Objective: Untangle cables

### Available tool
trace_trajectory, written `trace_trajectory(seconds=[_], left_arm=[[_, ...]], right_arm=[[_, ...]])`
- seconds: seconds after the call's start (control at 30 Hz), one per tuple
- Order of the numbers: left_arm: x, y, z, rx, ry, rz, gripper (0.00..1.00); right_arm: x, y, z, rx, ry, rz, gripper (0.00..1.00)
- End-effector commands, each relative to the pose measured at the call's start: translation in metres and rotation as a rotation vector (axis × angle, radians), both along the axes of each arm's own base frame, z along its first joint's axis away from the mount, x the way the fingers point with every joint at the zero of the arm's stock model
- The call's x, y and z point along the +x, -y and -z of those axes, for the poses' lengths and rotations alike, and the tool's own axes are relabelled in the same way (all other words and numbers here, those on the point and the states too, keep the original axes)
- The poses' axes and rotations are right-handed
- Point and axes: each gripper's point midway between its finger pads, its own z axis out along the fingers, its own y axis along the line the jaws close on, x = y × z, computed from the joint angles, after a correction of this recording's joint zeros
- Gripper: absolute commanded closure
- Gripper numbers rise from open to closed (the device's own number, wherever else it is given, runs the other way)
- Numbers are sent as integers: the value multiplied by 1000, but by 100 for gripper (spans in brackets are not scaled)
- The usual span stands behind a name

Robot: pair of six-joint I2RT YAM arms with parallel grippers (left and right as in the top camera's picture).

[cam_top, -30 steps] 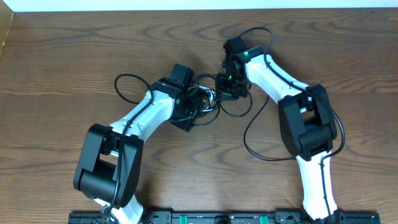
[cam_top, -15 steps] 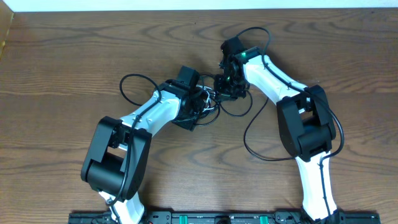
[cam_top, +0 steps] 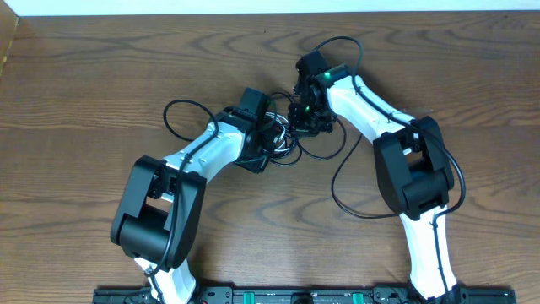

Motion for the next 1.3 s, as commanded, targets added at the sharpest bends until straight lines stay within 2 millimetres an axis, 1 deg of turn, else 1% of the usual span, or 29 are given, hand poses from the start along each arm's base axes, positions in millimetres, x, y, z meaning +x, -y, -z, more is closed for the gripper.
trace_trajectory(seconds=[0.0, 0.1, 0.27, 0.3, 0.33, 0.47, 0.57, 0.63, 0.7, 0.73, 0.8, 0.9, 0.93, 0.97, 1.1, 1.2, 1.27], left_arm=[[4, -13, -13, 8, 37, 6, 93], [14, -14, -42, -36, 119, 31, 93], [21, -18, -79, -91, 213, 47, 93], [23, -21, -88, -100, 236, 38, 93], [25, -26, -102, -107, 272, 27, 93], [29, -36, -130, -120, 349, 8, 93], [31, -44, -148, -115, 413, 21, 93], [32, -51, -157, -106, 446, 33, 93], [32, -54, -163, -104, 474, 61, 93], [31, -54, -167, -136, 482, 83, 92], [29, -50, -171, -192, 479, 105, 93], [28, -44, -182, -293, 503, 157, 93], [29, -40, -190, -342, 530, 188, 93], [32, -34, -205, -422, 585, 238, 93], [35, -23, -252, -617, 746, 366, 93], [35, -22, -287, -711, 889, 470, 93], [35, -26, -299, -746, 925, 488, 93]], right_arm=[[-5, 19, 9, -42, -13, -40, 99], [-2, 25, 9, -32, -1, -60, 99], [-1, 27, 9, -29, 27, -127, 99], [0, 27, 9, -29, 28, -126, 99], [1, 26, 9, -27, 33, -126, 99], [4, 25, 8, -13, 42, -124, 99], [3, 17, 0, 54, 27, -121, 99], [4, 14, -6, 99, 23, -116, 94], [7, 16, -8, 107, 28, -108, 87], [10, 20, -9, 109, 37, -109, 85], [12, 24, -9, 108, 37, -100, 84], [14, 27, -9, 108, 36, -91, 87], [14, 27, -9, 108, 36, -91, 88], [14, 27, -9, 107, 36, -91, 87], [16, 31, -6, 75, 46, -88, 83], [20, 43, -2, 9, 62, -79, 81], [21, 50, 0, -14, 63, -71, 80]])
